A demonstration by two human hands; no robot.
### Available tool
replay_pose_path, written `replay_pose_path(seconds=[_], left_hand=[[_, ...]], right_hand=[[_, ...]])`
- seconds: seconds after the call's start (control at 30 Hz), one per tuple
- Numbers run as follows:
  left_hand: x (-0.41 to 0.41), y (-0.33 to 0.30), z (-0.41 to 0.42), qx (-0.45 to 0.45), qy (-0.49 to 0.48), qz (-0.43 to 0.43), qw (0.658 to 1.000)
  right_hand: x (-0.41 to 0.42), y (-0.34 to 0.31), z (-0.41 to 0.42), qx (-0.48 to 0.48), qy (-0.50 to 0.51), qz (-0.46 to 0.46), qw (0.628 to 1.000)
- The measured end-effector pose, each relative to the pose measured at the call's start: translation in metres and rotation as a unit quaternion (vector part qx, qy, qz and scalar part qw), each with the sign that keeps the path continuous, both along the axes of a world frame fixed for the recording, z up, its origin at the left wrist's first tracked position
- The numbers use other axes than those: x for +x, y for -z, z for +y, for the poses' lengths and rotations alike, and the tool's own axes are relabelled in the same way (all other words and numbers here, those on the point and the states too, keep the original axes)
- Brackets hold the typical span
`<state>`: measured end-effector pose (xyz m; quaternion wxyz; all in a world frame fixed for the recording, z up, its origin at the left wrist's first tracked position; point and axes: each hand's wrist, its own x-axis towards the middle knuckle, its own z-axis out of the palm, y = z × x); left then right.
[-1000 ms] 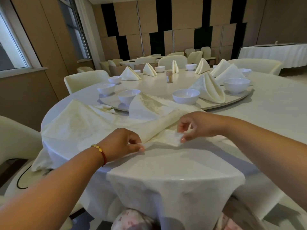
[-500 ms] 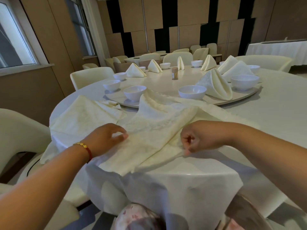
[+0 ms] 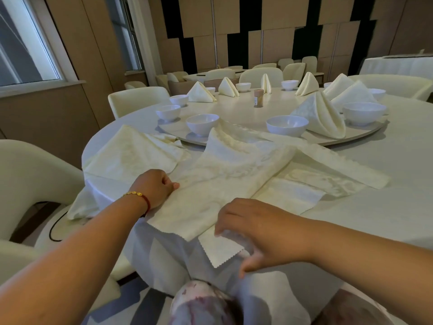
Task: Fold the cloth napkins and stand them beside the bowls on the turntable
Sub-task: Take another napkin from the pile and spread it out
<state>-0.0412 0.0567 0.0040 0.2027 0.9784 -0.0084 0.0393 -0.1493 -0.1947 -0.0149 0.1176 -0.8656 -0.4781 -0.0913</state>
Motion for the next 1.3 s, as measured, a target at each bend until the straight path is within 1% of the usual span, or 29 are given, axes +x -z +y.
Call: replay_pose_path(seconds=[0.07,0.17,0.23,0.33,0.4,0.47,0.5,0.53,0.57,0.6,0.63,0.67,0.7,0.73,0.8,0.83,0.87,0.93,1.0,1.03,1.07,1.13,1.17,1.2,1.23,1.27,1.3], left_hand=[[0.003,0.002,0.002,-0.01,0.008,-0.008,1.0],[0.011,-0.001,0.006,-0.013,0.015,-0.037,0.999],[0.02,-0.01,0.013,0.009,0.002,-0.079,0.997],[0.037,-0.028,0.03,0.065,-0.038,-0.179,0.981],[0.038,-0.038,0.035,0.053,-0.029,-0.21,0.976],[0.028,-0.044,0.024,-0.001,0.024,-0.221,0.975],[0.017,-0.046,0.015,-0.055,0.062,-0.203,0.976],[0.003,-0.049,0.005,-0.128,0.116,-0.148,0.974],[-0.013,-0.051,-0.004,-0.209,0.182,-0.07,0.958],[-0.028,-0.052,-0.012,-0.254,0.247,0.008,0.935],[-0.039,-0.05,-0.018,-0.246,0.305,0.06,0.918],[-0.048,-0.048,-0.024,-0.215,0.345,0.087,0.909],[-0.053,-0.044,-0.03,-0.186,0.363,0.097,0.908],[-0.056,-0.038,-0.037,-0.158,0.365,0.097,0.913],[-0.063,-0.034,-0.052,-0.132,0.345,0.076,0.926],[-0.065,-0.033,-0.057,-0.131,0.344,0.071,0.927],[-0.067,-0.033,-0.061,-0.146,0.353,0.079,0.921],[-0.075,-0.038,-0.068,-0.208,0.367,0.127,0.898],[-0.081,-0.041,-0.073,-0.284,0.381,0.186,0.86],[-0.084,-0.043,-0.075,-0.316,0.385,0.209,0.841],[-0.085,-0.043,-0.077,-0.346,0.385,0.232,0.824],[-0.084,-0.042,-0.079,-0.394,0.38,0.295,0.783],[-0.084,-0.042,-0.08,-0.411,0.374,0.318,0.768],[-0.08,-0.04,-0.079,-0.424,0.36,0.327,0.764],[-0.075,-0.038,-0.079,-0.423,0.344,0.316,0.777],[-0.07,-0.037,-0.08,-0.401,0.319,0.28,0.811],[-0.064,-0.035,-0.081,-0.358,0.291,0.226,0.858]], right_hand=[[-0.002,0.0,-0.002,-0.014,0.004,-0.014,1.0],[-0.003,-0.002,-0.003,0.037,0.016,-0.021,0.999],[-0.004,-0.008,-0.003,0.079,0.058,0.027,0.995],[-0.003,-0.019,-0.005,0.147,0.124,0.105,0.976],[-0.003,-0.023,-0.007,0.187,0.153,0.134,0.961],[-0.002,-0.027,-0.008,0.217,0.18,0.154,0.947],[-0.001,-0.029,-0.009,0.233,0.193,0.166,0.939],[0.0,-0.03,-0.01,0.248,0.205,0.179,0.93],[0.002,-0.032,-0.011,0.26,0.217,0.191,0.921],[0.004,-0.033,-0.013,0.272,0.231,0.199,0.913],[0.005,-0.034,-0.014,0.285,0.247,0.204,0.904],[0.007,-0.034,-0.016,0.298,0.262,0.209,0.894],[0.007,-0.035,-0.017,0.315,0.274,0.217,0.883],[0.007,-0.036,-0.02,0.335,0.278,0.229,0.871],[0.007,-0.039,-0.026,0.359,0.283,0.25,0.854],[0.006,-0.043,-0.031,0.351,0.295,0.254,0.852],[0.006,-0.048,-0.037,0.335,0.309,0.257,0.852],[0.007,-0.057,-0.049,0.289,0.333,0.266,0.857],[0.008,-0.063,-0.06,0.244,0.357,0.293,0.853],[0.01,-0.064,-0.065,0.219,0.375,0.313,0.845],[0.015,-0.064,-0.071,0.181,0.395,0.32,0.842],[0.029,-0.064,-0.086,0.089,0.444,0.286,0.844],[0.039,-0.063,-0.096,0.057,0.473,0.245,0.845],[0.047,-0.062,-0.107,0.028,0.504,0.203,0.839],[0.054,-0.059,-0.119,-0.005,0.536,0.171,0.826],[0.058,-0.057,-0.128,-0.037,0.563,0.148,0.813],[0.061,-0.055,-0.135,-0.056,0.578,0.132,0.804]])
